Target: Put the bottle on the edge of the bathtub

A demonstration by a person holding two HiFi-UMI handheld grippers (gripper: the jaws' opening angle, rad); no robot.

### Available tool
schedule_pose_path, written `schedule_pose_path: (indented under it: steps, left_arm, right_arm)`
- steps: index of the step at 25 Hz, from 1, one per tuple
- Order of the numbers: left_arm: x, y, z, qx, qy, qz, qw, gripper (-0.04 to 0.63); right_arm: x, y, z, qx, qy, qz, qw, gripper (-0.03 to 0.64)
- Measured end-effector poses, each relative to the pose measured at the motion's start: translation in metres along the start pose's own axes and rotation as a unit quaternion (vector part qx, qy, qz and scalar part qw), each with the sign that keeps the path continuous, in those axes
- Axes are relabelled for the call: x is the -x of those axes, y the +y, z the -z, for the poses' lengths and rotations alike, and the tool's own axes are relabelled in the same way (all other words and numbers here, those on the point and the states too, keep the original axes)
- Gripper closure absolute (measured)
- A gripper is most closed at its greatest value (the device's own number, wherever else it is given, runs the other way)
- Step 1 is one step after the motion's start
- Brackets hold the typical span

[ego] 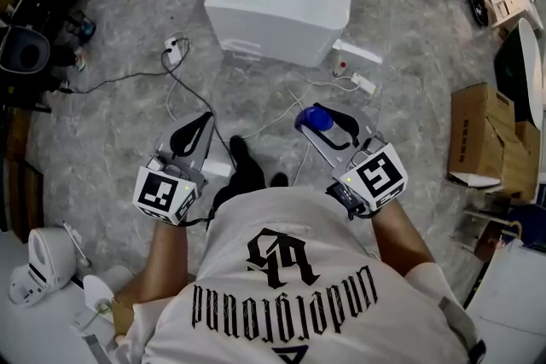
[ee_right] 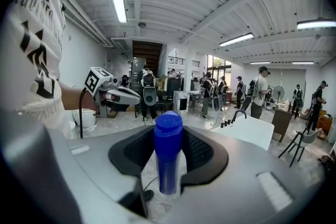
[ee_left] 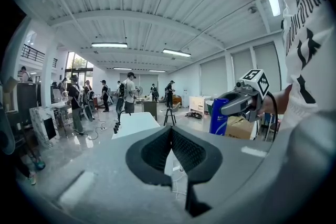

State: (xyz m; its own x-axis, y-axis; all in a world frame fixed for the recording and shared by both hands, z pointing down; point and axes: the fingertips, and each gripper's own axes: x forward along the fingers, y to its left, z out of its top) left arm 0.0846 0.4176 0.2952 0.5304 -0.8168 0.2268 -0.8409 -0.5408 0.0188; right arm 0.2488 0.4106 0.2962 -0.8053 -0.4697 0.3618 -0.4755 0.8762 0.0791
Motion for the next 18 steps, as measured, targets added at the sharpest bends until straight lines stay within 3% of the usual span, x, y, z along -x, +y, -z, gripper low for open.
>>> schedule_pose_path:
  steps: [8, 14, 18]
  left_arm:
    - [-0.014, 0.047, 0.011, 0.012, 0.006, -0.008, 0.9999, 0.589]
    - [-0.027, 0.114, 0.011, 0.015, 0.000, -0.014, 0.9998, 0.589]
    - [-0.039, 0.171, -0.004, 0.014, -0.004, -0.011, 0.9998, 0.589]
  right_arm:
    - [-0.046, -0.019, -0.020, -0.006, -0.013, -0.002, 1.000, 0.463]
    - [-0.107, -0.046, -0.029, 0.012, 0.001, 0.004, 1.000, 0.463]
    - [-0.153, -0.064, -0.060, 0.014, -0.012, 0.010, 1.000, 0.463]
